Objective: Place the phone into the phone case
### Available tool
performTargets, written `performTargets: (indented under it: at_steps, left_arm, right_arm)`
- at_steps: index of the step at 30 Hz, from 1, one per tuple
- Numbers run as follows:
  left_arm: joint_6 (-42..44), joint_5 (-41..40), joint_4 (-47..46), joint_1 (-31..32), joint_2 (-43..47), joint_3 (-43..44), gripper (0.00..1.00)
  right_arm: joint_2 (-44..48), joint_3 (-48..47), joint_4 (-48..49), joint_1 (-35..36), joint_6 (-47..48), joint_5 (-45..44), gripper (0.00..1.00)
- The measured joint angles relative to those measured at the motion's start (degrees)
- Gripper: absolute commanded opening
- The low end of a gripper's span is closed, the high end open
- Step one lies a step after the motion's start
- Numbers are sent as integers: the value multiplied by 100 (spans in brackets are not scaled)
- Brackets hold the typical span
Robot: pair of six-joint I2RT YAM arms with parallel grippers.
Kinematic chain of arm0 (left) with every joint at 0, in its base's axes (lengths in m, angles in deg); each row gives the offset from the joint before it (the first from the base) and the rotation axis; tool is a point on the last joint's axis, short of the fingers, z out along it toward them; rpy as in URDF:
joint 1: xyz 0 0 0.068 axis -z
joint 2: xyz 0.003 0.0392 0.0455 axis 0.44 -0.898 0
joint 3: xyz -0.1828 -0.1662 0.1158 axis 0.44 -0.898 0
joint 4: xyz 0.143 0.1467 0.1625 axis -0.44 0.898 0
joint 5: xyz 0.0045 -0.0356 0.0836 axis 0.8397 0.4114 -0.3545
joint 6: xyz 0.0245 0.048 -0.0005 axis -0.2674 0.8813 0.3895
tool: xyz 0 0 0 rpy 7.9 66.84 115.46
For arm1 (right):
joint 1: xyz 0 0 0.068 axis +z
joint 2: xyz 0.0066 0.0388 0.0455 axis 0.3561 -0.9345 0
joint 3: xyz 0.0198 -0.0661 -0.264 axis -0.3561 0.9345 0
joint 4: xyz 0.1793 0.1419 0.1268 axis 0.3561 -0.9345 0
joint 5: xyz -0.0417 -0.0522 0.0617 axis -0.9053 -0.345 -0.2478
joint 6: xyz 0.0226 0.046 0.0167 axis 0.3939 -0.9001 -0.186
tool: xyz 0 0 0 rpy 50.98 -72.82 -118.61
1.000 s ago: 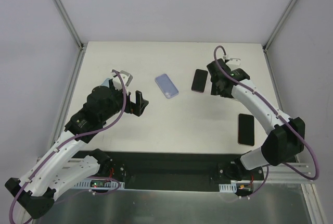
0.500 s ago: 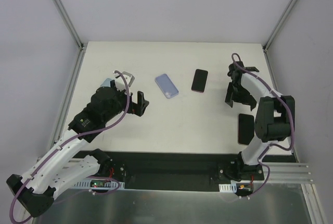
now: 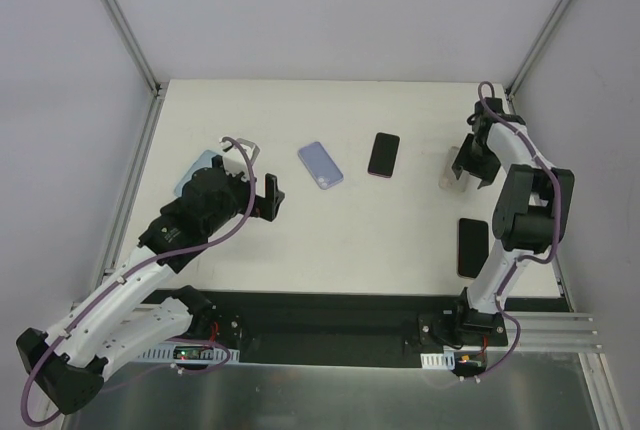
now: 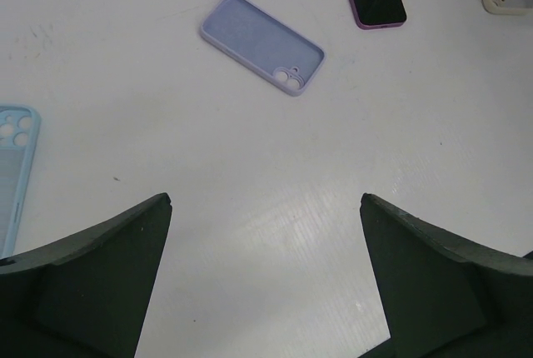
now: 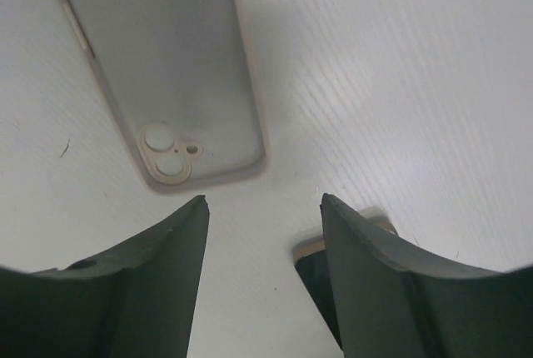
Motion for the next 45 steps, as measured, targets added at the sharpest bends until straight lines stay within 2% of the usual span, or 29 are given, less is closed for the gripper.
performTargets:
  at_steps: [1,6,12,14,15,17,18,24,28,34,39,42,45]
  left_arm:
    - [0,-22,0,4,9,0,95]
    - [0,-83,-4,33,24,0,95]
    - [13,-94,-7,33,155,0,95]
    - [44,-76,-15,33,216,-9,95]
    - [52,-63,-17,33,245,-17,95]
    - [83,-17,-31,33,315,-24,94]
    - [101,2,-59,33,345,-33,93]
    - [173,79,-149,33,367,-105,90]
    - [166,81,-157,35,326,-107,90]
    - [160,-142,-160,35,376,-116,90]
    - [155,-811,-162,35,658,-155,89]
    - [129,-1351,-157,35,828,-184,88]
    - [85,-1847,-144,35,990,-219,88]
  right_arm:
    - [-61,-59,20,-44,-4,17,53]
    - [-483,-376,96,-243,17,24,52]
    - [-1099,-741,59,-398,103,151,43]
    - [-1287,-874,7,-402,160,210,36]
    - [-1357,-927,-9,-402,186,249,27]
    - [-1384,-1012,-57,-400,289,343,20]
    - [-1384,-1029,-55,-400,328,413,13]
    - [-1360,-994,129,-332,754,649,1]
    - [-807,-297,697,-179,1080,732,1]
    - [249,278,1419,551,1897,675,2]
    - [1132,1123,2326,1794,3453,914,2]
    - [1445,1797,2787,2675,4634,1333,1]
    - [1602,2374,3093,3222,5515,1878,1]
